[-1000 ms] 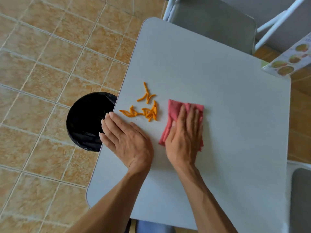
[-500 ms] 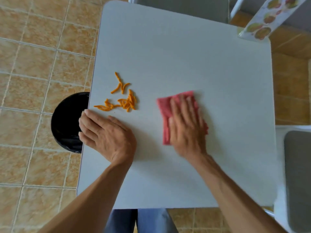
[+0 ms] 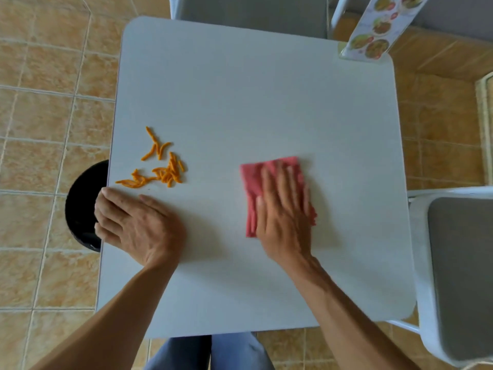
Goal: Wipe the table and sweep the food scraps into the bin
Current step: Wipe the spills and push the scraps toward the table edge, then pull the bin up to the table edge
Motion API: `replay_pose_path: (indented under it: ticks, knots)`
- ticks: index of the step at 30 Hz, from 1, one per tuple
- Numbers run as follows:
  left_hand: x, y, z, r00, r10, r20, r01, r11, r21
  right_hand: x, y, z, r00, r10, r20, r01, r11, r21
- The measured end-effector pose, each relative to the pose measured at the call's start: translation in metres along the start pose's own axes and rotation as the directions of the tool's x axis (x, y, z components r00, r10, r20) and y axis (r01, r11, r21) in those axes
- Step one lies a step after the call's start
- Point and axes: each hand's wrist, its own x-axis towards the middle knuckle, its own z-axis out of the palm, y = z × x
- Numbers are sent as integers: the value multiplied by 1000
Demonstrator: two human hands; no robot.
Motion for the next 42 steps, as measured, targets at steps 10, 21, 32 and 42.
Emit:
replay_pose_path:
  ticks: [10, 21, 32, 42]
  knots:
    - [2, -1, -2, 1000, -10, -17, 10, 1000, 10, -24, -86, 2, 994, 90, 57, -94, 993, 71]
    - [11, -24, -31, 969, 122, 216, -89, 984, -155, -22, -89, 0, 985, 156, 71, -155, 988, -21]
    - [112, -188, -82, 844, 296, 447, -180, 942, -283, -45, -287, -44, 986, 164, -10, -130, 817, 562]
    - [213, -260, -53, 685, 416, 599, -356, 907, -223, -28, -377, 69, 808, 253, 531, -453, 844, 287]
